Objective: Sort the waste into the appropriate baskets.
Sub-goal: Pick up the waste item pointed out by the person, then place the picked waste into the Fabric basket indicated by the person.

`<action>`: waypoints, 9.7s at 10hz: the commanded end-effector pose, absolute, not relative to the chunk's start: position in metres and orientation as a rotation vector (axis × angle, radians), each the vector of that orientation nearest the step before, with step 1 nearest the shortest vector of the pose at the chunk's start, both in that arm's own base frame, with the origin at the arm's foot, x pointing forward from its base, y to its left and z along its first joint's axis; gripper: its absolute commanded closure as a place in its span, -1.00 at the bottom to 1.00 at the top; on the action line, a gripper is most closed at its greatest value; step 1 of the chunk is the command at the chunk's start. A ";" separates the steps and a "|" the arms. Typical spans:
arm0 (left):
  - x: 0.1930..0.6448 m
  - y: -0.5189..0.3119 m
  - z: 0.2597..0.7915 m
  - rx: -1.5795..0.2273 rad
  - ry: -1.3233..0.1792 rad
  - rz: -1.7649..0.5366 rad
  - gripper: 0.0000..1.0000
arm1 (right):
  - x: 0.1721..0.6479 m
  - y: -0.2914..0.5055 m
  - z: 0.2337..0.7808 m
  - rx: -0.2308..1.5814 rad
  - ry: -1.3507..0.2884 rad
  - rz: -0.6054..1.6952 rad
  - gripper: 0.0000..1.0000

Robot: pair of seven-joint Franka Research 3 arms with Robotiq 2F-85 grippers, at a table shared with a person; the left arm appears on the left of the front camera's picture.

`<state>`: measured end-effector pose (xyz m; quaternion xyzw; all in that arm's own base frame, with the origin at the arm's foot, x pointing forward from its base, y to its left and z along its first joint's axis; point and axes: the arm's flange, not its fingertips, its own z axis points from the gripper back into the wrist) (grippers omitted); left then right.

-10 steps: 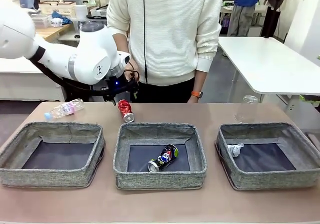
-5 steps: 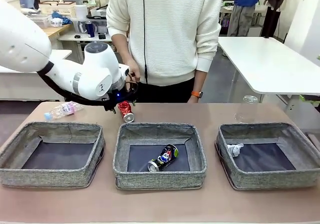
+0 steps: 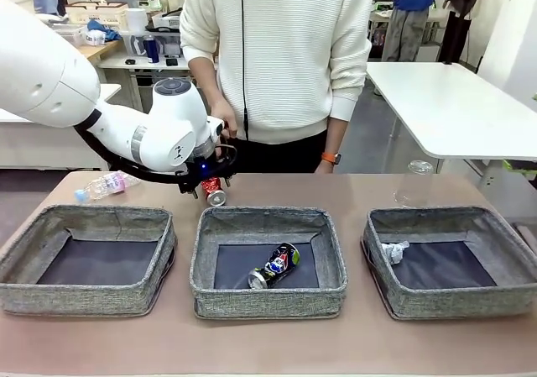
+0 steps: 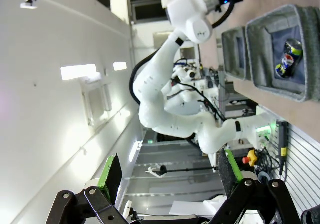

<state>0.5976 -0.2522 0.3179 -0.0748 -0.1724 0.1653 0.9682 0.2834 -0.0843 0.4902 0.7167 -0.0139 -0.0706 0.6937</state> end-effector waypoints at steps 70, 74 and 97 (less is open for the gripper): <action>0.361 -0.420 0.760 -0.008 -0.041 -0.069 0.32 | 0.284 -0.084 0.492 1.617 -0.047 -0.140 -1.00; 0.361 -0.420 0.760 -0.008 -0.041 -0.069 0.32 | 0.284 -0.084 0.492 1.617 -0.047 -0.140 -1.00; 0.346 -0.299 0.455 -0.143 -0.215 -0.055 0.32 | 0.284 -0.084 0.492 1.617 -0.047 -0.140 -1.00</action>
